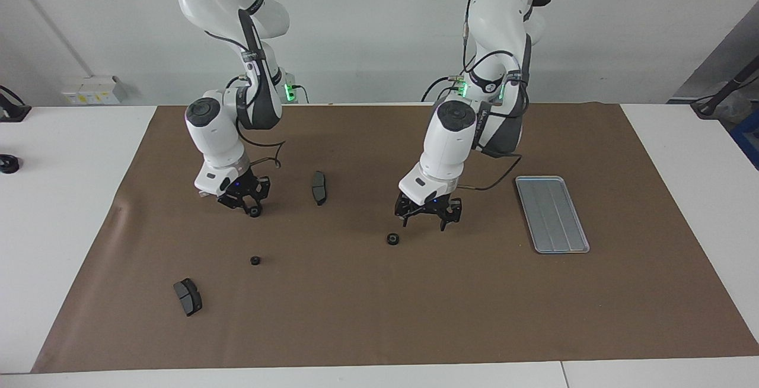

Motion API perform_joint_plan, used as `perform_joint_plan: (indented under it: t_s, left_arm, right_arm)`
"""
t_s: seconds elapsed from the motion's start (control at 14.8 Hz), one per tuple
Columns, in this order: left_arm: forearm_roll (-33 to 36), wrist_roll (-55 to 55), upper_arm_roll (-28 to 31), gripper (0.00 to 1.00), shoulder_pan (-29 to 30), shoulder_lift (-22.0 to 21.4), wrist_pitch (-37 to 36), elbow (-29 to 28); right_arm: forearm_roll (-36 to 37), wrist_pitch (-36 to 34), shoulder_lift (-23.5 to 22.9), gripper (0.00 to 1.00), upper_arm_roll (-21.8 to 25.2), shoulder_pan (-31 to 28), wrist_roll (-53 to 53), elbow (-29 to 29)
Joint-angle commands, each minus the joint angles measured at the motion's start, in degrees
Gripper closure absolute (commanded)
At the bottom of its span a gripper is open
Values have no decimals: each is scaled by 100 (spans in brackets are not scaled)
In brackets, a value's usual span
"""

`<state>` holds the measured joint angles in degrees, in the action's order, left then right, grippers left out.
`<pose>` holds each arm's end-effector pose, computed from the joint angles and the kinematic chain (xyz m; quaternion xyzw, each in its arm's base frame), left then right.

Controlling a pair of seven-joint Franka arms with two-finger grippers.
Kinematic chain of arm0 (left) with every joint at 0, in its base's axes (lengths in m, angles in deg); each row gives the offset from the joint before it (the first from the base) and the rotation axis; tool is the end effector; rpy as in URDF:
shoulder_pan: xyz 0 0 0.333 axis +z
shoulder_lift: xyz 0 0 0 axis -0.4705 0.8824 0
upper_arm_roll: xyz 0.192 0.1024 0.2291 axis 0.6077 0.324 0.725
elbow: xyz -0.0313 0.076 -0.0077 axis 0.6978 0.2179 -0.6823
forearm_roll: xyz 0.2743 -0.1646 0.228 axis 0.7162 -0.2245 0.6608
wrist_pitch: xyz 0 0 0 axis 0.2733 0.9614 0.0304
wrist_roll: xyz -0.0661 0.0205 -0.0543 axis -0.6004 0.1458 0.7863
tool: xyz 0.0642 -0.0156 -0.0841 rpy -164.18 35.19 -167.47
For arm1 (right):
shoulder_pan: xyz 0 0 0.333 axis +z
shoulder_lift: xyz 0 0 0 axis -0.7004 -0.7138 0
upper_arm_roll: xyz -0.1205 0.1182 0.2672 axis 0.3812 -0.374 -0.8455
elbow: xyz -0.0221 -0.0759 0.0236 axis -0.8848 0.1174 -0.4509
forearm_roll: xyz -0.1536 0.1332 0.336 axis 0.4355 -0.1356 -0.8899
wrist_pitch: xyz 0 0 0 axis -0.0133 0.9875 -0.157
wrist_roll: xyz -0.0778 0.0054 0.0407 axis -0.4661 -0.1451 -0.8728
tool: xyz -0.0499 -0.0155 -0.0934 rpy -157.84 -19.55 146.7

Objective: Pick bearing gear from pile to tray

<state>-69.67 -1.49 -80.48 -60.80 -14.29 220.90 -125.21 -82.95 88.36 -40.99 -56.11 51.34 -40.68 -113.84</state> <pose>0.6026 -0.3665 0.3510 0.9919 -0.0664 0.0936 0.0545 0.5471 0.0515 0.3106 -0.9904 -0.1286 -0.0462 0.0202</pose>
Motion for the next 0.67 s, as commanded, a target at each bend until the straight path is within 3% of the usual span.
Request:
perform_joint_plan:
  t_s: [0.0,0.61]
  left_arm:
    - [135,433,94,0,-128,47,277,42]
    - [65,751,85,0,-233,214,911,-179]
  right_arm:
    - [-157,-616,53,100,-25,-3,549,619]
    - [-148,-1636,-324,100,-60,235,2448,2281]
